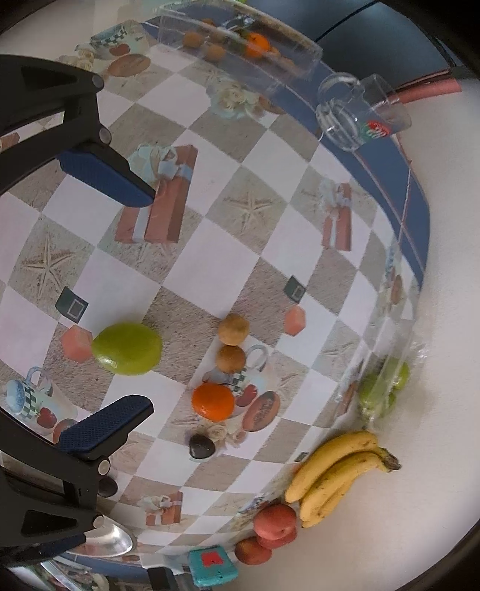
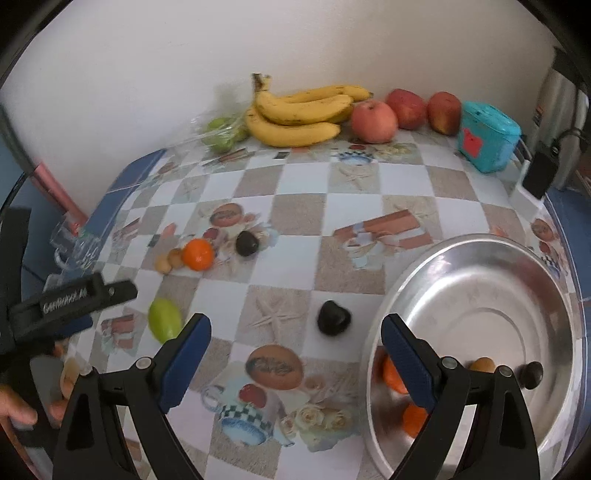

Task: Organize fruits
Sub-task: 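Move both open tools back toward the green mango and remaining avocado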

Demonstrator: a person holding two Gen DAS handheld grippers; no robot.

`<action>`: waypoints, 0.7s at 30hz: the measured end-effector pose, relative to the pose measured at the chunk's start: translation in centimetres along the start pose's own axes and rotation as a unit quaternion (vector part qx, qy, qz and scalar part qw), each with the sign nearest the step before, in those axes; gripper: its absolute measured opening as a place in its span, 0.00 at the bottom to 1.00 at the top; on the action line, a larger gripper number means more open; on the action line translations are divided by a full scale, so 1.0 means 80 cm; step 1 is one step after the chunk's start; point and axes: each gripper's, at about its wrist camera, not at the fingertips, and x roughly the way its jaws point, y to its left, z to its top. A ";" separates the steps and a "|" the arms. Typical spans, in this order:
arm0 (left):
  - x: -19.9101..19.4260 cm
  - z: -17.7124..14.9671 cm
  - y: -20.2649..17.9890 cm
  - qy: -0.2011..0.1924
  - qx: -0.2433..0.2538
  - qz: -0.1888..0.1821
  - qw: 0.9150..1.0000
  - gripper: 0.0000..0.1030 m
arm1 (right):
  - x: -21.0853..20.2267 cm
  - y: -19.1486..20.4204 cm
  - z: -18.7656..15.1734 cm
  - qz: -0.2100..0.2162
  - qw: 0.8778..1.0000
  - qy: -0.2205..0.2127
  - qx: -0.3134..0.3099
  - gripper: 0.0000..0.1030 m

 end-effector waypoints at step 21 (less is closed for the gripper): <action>0.029 -0.004 -0.023 0.029 0.016 -0.008 0.999 1.00 | 0.022 -0.024 0.026 -0.029 0.999 -0.005 0.040 0.82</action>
